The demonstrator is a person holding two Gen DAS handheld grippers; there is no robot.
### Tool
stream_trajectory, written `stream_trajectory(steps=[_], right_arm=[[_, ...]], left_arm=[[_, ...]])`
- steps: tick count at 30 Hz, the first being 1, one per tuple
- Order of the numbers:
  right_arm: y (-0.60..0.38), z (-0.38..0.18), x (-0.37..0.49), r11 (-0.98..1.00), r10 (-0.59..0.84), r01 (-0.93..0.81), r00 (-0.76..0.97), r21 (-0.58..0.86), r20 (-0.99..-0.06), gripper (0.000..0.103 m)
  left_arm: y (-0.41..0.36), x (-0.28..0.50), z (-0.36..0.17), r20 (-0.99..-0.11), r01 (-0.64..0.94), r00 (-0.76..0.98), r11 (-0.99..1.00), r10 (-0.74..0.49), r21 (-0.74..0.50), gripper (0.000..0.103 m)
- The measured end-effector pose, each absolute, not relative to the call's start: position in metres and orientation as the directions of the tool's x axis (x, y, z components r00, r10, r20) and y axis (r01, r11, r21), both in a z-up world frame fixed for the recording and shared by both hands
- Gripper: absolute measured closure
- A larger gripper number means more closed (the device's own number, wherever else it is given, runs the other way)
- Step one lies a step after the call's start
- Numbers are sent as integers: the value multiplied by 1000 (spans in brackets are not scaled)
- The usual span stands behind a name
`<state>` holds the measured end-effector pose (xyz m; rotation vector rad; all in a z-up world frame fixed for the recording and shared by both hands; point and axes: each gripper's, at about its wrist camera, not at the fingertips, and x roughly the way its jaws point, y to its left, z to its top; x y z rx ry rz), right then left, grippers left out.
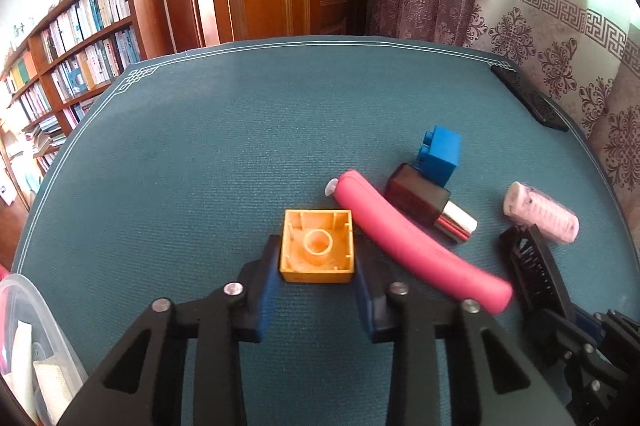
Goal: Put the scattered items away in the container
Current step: 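Carry the yellow brick toward the clear container while the right tool carries the hairbrush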
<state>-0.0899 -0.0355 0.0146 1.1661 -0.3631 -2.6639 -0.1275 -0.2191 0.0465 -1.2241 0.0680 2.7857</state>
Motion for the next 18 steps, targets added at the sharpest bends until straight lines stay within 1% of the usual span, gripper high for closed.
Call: stream_trajectory(steps=[9,18], right_arm=[[-34,15,-96,-941,-298,87,-667,326,-683,83],[-33,17,-95,-936,-315,98,-659,337,-683,83]], left_arm=[[-221,-107,49,-745,-105,-662,-994,81,-15,68],[-221,-83,58,-735,-110,-672,-994,90,-21,68]])
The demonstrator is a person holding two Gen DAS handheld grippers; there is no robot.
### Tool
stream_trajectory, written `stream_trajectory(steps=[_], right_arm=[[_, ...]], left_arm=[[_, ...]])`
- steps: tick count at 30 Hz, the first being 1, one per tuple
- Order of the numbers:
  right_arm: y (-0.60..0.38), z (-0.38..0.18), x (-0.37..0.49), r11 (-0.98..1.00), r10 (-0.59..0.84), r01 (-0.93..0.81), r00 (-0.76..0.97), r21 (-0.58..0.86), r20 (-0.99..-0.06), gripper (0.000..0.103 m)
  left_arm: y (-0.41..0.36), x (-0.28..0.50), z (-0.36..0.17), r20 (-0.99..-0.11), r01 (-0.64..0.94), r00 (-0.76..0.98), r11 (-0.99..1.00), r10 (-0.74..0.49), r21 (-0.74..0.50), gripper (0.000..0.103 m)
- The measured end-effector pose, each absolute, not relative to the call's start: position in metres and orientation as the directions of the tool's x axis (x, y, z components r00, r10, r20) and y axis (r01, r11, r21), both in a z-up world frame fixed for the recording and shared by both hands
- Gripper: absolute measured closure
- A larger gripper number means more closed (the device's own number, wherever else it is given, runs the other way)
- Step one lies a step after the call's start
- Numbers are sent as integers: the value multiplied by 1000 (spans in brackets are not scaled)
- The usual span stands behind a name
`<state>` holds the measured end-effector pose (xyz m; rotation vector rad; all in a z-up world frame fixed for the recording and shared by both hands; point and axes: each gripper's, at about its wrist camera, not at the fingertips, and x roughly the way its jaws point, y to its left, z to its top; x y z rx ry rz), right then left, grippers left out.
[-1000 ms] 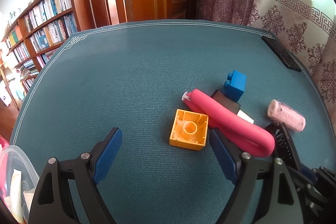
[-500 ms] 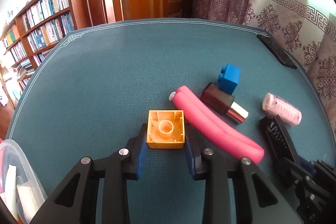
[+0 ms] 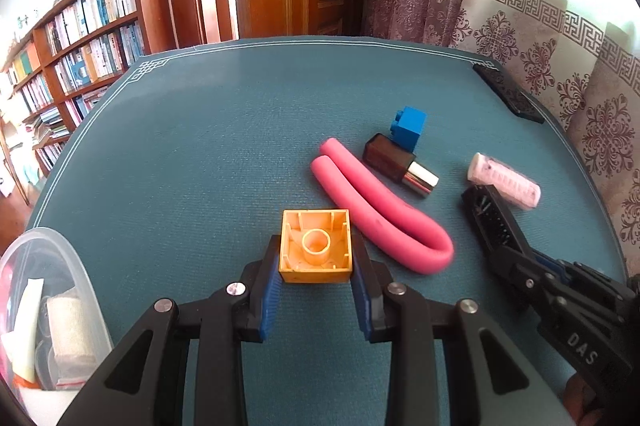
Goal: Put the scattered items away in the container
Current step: 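Carry the yellow brick toward the clear container while the right tool carries the hairbrush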
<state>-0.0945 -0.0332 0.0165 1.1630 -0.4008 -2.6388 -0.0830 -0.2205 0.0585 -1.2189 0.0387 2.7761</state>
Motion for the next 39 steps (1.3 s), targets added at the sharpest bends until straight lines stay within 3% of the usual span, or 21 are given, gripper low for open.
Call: stream_trajectory(steps=[16,34,39], right_arm=[[-33,23,-83,-923,-345,111,-666,369,-661,84],[-34,22,-77,-923,-344,115,-672,367,-656,84],[-35,22,-75,-926,-340,118,-676,359,-654,84]], left_arm=[[-218,-57,66,-727,-106,-685,-994,55,25,68],[-235,-48,52,-768,-95,-637,-995,73,-16,67],[-232,-51,49,-761,-99,-645,-995,71,-8,60]])
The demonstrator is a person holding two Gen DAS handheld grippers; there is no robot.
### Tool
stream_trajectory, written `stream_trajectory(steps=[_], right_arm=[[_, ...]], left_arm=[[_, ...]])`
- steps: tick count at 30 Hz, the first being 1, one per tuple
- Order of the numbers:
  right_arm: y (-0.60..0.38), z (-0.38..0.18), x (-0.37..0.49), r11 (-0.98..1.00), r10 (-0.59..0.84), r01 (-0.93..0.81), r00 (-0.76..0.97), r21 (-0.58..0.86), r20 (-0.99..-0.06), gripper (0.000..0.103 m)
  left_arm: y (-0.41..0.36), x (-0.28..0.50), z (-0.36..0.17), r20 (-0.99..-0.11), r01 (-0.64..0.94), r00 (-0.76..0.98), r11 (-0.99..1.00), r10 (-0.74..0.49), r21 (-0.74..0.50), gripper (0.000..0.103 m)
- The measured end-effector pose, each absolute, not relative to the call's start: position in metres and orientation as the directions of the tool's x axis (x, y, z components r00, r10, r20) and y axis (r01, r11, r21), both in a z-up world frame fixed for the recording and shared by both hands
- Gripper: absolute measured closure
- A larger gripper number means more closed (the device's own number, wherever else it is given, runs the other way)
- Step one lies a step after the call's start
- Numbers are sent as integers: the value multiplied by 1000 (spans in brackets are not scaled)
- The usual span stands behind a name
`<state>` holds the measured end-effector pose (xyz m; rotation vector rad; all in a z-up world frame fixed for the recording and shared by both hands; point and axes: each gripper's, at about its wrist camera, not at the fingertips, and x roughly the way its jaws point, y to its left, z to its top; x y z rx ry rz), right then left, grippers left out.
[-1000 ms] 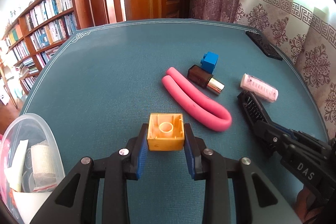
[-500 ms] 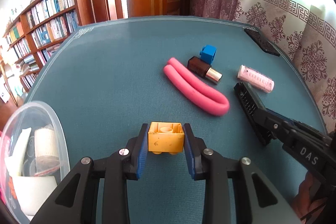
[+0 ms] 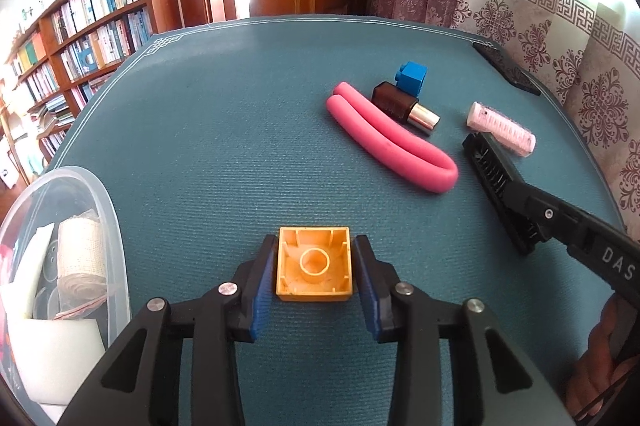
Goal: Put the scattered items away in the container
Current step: 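Carry the yellow brick toward the clear container while the right tool carries the hairbrush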
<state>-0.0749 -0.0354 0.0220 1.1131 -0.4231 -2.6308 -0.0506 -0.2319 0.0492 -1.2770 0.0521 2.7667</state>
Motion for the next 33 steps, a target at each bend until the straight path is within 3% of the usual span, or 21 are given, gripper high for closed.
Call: stream_trajectory(steps=[4,7,20,33], right_arm=[[-39,22,-74,-935,-323,126,-685,331,-653,84],[-37,22,-73,-936,-324,131,-685,327,-652,84],[-28,37,-69,-886,-414,153,-688,438,-597,85],[-52,52,-49,-872,-447,186,-679,452,-583,85]], left_arm=[[-231,-49,48,-756,-100,-652,-995,62,5,58],[-233,-49,49,-758,-97,-648,-995,73,-13,68],[-238,-25,77,-699,-73,-714,-997,35,25,68],[-264,-6,91,-652,-25,-758,-998,-16,53,68]])
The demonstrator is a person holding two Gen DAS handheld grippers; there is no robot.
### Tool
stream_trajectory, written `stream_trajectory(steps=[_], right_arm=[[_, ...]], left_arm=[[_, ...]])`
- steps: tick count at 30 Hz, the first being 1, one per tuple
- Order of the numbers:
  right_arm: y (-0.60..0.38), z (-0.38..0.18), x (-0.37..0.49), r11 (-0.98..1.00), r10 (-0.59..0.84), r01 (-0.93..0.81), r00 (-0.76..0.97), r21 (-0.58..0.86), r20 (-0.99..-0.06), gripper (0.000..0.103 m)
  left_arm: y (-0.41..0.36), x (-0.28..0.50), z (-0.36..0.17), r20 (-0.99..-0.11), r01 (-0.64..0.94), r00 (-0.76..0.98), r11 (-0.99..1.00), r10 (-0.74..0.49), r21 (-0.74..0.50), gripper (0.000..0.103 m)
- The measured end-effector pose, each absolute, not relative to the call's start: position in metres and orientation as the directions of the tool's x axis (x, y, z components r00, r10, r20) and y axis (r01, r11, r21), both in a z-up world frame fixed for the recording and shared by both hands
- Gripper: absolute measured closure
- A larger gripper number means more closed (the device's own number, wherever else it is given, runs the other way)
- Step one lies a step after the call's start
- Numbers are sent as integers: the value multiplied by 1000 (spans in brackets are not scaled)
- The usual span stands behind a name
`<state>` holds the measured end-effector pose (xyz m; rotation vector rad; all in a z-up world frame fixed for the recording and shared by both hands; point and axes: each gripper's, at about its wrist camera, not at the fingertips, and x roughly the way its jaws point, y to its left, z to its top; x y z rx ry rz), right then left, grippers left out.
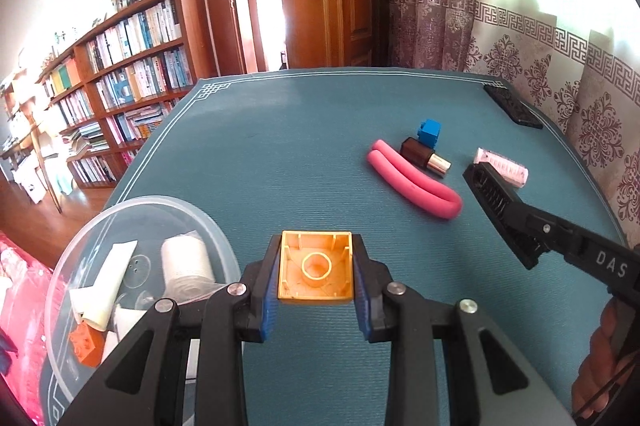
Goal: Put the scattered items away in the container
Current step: 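Carry the yellow brick toward the clear container while the right tool carries the hairbrush, then drop the yellow brick into the container with the left tool while the right tool releases the hairbrush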
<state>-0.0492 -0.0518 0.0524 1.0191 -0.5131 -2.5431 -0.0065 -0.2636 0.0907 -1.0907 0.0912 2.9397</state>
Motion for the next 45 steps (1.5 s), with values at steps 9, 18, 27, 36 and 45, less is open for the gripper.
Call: stream_trajectory(steps=[9,18,27,36,45], right_arm=[[-79,66,-37,-847,-497,233,-667,477,-556,85],[-124,77,-33,-823,-553,304,-626,480,-550,85],[-176,78,-27,-804,-592,378,-573,459,-567,85],[-222,76,-17,-786,-617,442,-526,431,-586,85],[-260,71,-16,-784,-611,490,-504,380,-610,85]], left_arm=[[-288,2,95,-639,11,-769,-1000,-23,22,68],[-331,12,96,-634,94,-770,-996,-71,-3,68],[-380,24,89,-644,195,-752,-981,-139,-15,68],[-411,30,83,-653,246,-740,-968,-161,-41,68],[-427,33,78,-661,261,-733,-964,-158,-59,68]])
